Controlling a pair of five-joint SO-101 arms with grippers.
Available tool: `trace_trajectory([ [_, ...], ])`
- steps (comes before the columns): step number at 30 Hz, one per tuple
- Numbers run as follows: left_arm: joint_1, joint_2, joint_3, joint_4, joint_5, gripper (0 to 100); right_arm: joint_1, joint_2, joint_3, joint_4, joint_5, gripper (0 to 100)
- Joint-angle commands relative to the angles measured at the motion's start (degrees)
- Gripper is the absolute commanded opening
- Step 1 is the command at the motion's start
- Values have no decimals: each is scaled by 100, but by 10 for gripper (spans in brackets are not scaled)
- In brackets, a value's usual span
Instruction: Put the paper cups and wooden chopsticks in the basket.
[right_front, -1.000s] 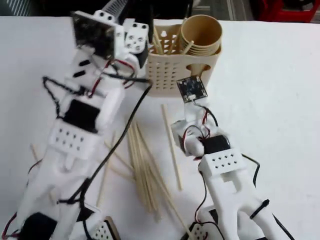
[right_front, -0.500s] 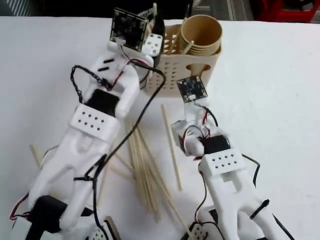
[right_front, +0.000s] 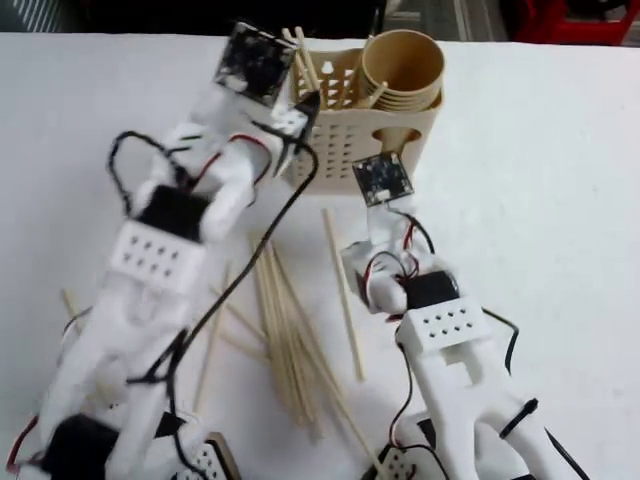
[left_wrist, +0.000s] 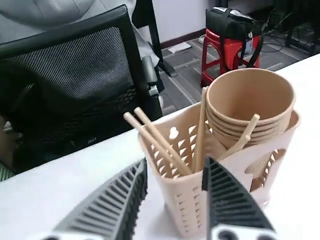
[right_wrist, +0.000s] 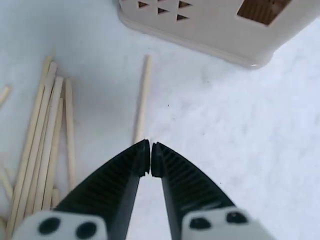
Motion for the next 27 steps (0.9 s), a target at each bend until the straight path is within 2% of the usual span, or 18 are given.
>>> trace_trajectory([
  [1,-198,-1182,-193,835,-281,194,-242,-127,26,-40,26,18],
  [9,-567,-2677,633,2092,-695,194,-251,-127,44,-48,18,18],
  [13,-901,-3055,993,2673,-800,195,-268,-127,44,-48,0,18],
  [17,-1332,-3275,1275,3165,-844,195,-593,-127,44,-40,9,18],
  [22,-2149,-3565,1582,3622,-844,195,-1209,-127,18,251,0,18],
  [25,-2941,-3697,1837,3833,-905,195,-1376,-127,18,321,26,18],
  [27,-3521,-3705,2136,3903,-1204,196,-1367,-127,18,321,35,18],
])
